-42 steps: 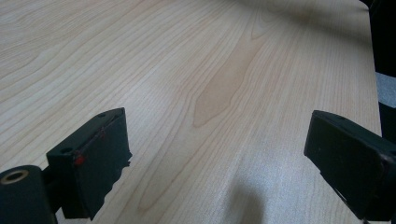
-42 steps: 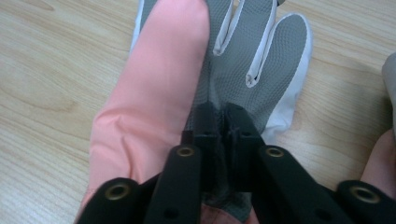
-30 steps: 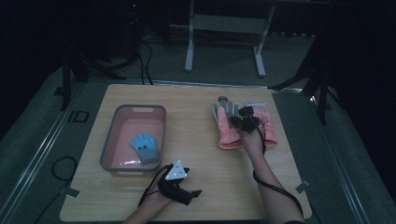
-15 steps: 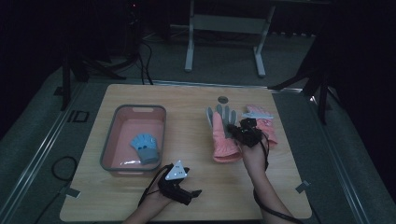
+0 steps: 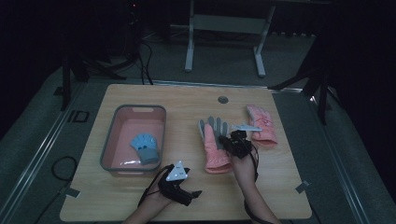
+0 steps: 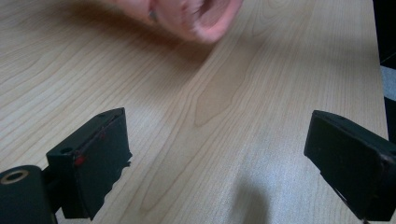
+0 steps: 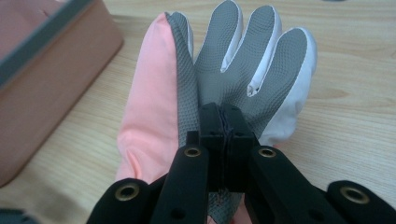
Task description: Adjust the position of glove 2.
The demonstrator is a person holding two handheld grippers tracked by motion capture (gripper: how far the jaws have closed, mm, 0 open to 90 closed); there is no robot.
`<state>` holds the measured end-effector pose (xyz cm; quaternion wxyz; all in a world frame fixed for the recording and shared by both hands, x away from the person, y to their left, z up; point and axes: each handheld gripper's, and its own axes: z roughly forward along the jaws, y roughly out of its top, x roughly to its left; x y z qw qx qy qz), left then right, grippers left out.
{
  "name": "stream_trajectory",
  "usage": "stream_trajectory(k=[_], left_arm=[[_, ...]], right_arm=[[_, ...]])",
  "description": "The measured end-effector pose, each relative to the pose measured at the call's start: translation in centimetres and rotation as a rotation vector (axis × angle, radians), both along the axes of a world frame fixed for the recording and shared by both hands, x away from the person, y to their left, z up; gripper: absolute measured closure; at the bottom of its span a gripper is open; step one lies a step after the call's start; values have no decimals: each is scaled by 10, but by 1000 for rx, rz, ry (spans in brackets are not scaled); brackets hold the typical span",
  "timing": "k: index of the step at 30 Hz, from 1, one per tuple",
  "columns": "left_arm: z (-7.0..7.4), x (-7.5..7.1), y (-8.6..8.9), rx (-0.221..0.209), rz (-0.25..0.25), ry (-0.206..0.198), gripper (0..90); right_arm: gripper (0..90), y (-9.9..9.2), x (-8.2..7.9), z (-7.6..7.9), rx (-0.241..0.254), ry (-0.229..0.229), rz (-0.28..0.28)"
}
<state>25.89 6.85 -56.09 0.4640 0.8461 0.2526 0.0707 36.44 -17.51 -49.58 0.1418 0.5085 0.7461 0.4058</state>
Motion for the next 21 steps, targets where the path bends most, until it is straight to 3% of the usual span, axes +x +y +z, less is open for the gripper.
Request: stream_trajectory(k=[5, 11, 21], left_arm=[[0, 0, 0, -1, 0, 2, 70], [0, 0, 0, -2, -2, 2, 69], [-1, 0, 0, -1, -3, 5, 70]], right_arm=[[885, 1, 9, -14, 13, 22, -20], [882, 3, 14, -34, -25, 55, -29], [879, -1, 15, -34, -55, 49, -32]])
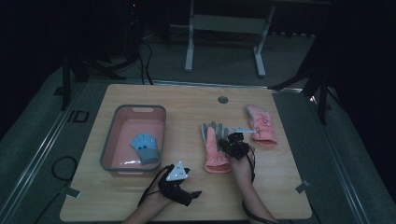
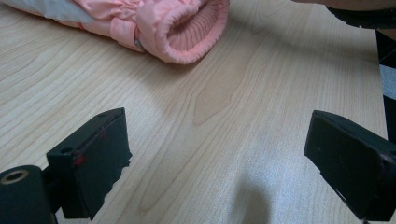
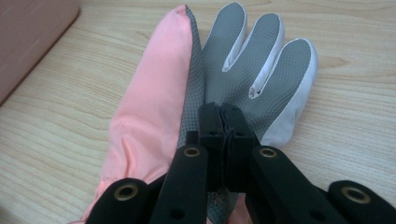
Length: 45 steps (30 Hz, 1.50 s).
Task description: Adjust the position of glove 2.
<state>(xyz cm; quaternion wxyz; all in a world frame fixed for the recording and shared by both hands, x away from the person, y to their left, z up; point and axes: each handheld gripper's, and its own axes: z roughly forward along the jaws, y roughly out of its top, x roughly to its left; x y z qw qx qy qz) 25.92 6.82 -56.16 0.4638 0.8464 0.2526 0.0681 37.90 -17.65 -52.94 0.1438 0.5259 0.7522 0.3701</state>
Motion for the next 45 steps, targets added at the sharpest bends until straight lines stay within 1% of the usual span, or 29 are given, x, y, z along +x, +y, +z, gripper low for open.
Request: stream_trajectory(k=[2, 6, 8, 10, 11, 13, 16, 19, 21, 23, 24, 26, 28, 30, 31, 32, 33, 34, 35, 37, 38, 39, 40, 41, 42, 43, 44, 45], left_arm=[[0, 0, 0, 0, 1, 0, 70], [0, 0, 0, 0, 0, 0, 69], [0, 0, 0, 2, 0, -1, 69], [0, 0, 0, 1, -1, -1, 70], [0, 0, 0, 1, -1, -1, 69], [0, 0, 0, 2, -1, 0, 69], [0, 1, 0, 1, -1, 1, 69], [0, 0, 0, 2, -3, 2, 69], [0, 0, 0, 2, -4, 3, 70], [0, 0, 0, 2, -5, 3, 70], [0, 0, 0, 3, -6, 3, 70], [0, 0, 0, 5, -5, 3, 69], [0, 0, 0, 3, -4, 4, 69], [0, 1, 0, 4, -4, 4, 69], [-1, 1, 0, 6, -4, 5, 70], [-1, 1, 0, 6, -4, 4, 69], [-1, 1, 0, 6, -5, 6, 69], [-1, 1, 0, 5, -4, 6, 70], [-1, 1, 0, 6, -4, 5, 69], [-1, 0, 0, 7, -5, 5, 70], [-1, 0, 0, 6, -4, 5, 69], [-1, 0, 0, 5, -3, 7, 70], [-1, 1, 0, 5, -3, 8, 70], [-1, 1, 0, 5, -5, 9, 70], [-1, 1, 0, 7, -11, 10, 69], [-1, 1, 0, 9, -12, 10, 69], [-1, 1, 0, 7, -13, 10, 70], [-1, 1, 0, 6, -13, 10, 70]], right_arm=[[873, 1, 1, -2, -9, 4, 9], [858, 2, 1, -2, -28, -4, 26], [843, 2, 2, -1, -33, -13, 51], [841, 1, 4, -1, -36, -10, 64], [841, 1, 5, -1, -41, -19, 75], [826, 1, 6, -1, -43, -14, 86], [795, -2, 3, 5, -31, -23, 96], [755, -9, -1, 17, -42, -70, 99], [744, -18, -1, 25, -44, -102, 98], [730, -32, 0, 32, -40, -126, 95], [724, -40, 1, 35, -52, -135, 85], [722, -58, 5, 40, -47, -152, 63], [714, -78, 11, 44, -54, -155, 22], [704, -97, 19, 48, -48, -164, -6], [701, -106, 23, 49, -57, -163, -30], [700, -114, 28, 50, -58, -160, -47], [694, -122, 33, 50, -50, -160, -51], [693, -128, 38, 49, -44, -153, -66], [691, -134, 43, 48, -52, -146, -82], [677, -145, 53, 44, -28, -141, -87], [674, -148, 57, 42, -46, -134, -105], [654, -152, 62, 39, -53, -119, -114], [644, -155, 67, 36, -38, -107, -118], [623, -158, 71, 33, -39, -108, -122], [621, -160, 74, 30, -44, -105, -123], [620, -164, 80, 24, -36, -82, -131], [618, -166, 83, 20, -22, -68, -134], [618, -168, 86, 15, -23, -59, -135]])
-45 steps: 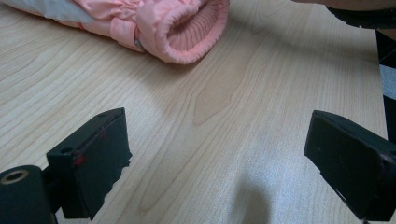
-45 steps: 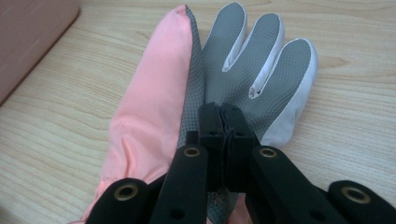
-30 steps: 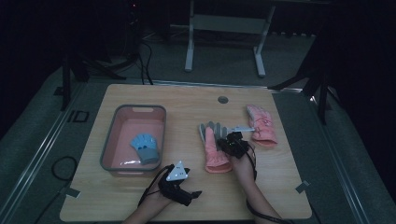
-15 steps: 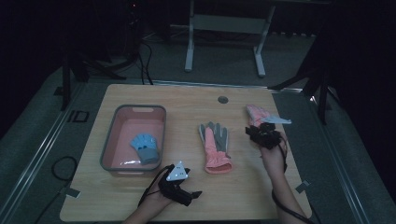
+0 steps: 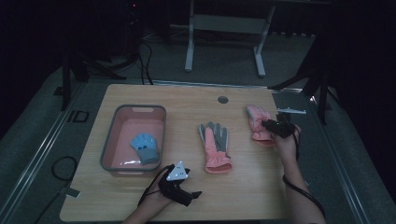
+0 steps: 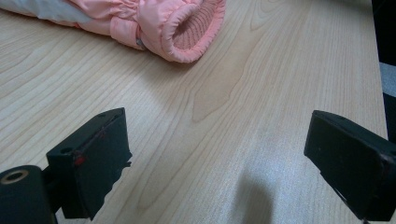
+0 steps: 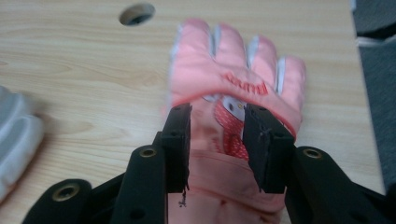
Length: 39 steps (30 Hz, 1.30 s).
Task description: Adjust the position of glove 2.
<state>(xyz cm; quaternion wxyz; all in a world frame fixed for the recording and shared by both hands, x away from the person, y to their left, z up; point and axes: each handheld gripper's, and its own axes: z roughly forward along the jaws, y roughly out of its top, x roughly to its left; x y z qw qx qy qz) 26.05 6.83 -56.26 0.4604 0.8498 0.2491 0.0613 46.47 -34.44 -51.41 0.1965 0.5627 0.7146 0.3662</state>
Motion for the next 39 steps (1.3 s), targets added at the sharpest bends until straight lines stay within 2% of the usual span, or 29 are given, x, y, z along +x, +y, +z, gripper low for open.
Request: stream_trajectory(k=[4, 7, 11, 13, 16, 18, 22, 26, 31, 33, 37, 39], left_arm=[[0, 0, 0, -4, 2, 1, 69], [0, 0, 0, 3, -1, 1, 69], [0, -1, -1, 7, -1, -2, 70], [0, -1, -1, 8, -1, 0, 69], [0, 0, -1, 5, -1, 1, 70], [0, -1, -1, 10, -5, -4, 69], [0, 0, -1, 12, -11, 0, 70], [0, -1, -1, 15, -13, -4, 69], [0, -1, -1, 16, -16, -4, 69], [0, -1, -1, 15, -14, -3, 70], [0, -1, -1, 11, -7, -2, 69], [0, -1, -1, 12, -6, -2, 70]], right_arm=[[626, -1, 7, -14, 0, 32, -10], [673, 2, 9, -17, -11, 40, 0], [783, 5, 11, -19, -33, 52, 10], [850, 8, 11, -18, -58, 56, 6], [887, 13, 9, -15, -91, 54, -11], [893, 14, 7, -10, -85, 55, -22], [896, 18, 0, 2, -87, 51, -6], [896, 20, -16, 19, -59, 28, -6], [895, 26, -42, 40, -51, -1, 11], [895, 29, -53, 46, -67, -13, 21], [895, 31, -77, 53, -40, -26, 36], [894, 32, -88, 55, -46, -34, 36]])
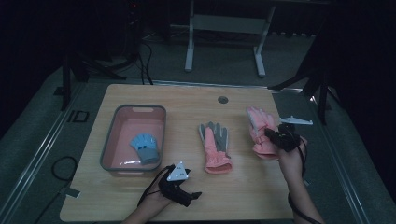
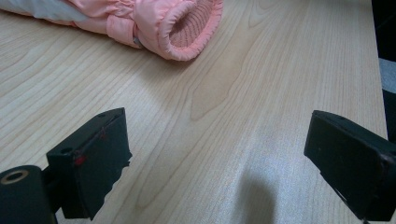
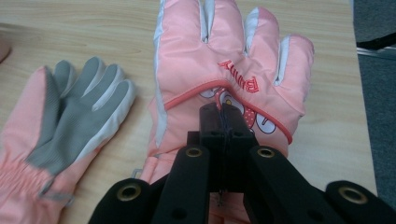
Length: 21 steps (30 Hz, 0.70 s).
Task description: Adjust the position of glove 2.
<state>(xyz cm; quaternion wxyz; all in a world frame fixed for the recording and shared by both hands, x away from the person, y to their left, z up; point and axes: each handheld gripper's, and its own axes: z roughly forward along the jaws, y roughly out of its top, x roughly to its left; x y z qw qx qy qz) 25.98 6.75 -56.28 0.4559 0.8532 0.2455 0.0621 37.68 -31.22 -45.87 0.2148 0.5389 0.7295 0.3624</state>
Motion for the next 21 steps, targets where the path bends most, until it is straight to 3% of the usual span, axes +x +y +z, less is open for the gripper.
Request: stream_trajectory(k=[4, 6, 8, 9, 13, 21], left_arm=[[0, 0, 0, 7, -1, -1, 69], [0, 0, 0, 8, -1, -1, 69], [0, 0, -1, 10, -2, -3, 69], [0, 0, -1, 9, -2, -4, 69], [0, 0, 0, 4, -1, 1, 69], [0, 0, -1, 12, 1, 0, 69]], right_arm=[[894, 3, -22, -2, -22, 0, -3], [894, 4, -25, -3, -28, 2, 3], [893, 7, -34, -9, -54, 11, 9], [893, 7, -37, -12, -45, 18, 15], [893, 6, -44, -23, -34, 29, 24], [891, 9, -43, -49, -74, 65, 23]])
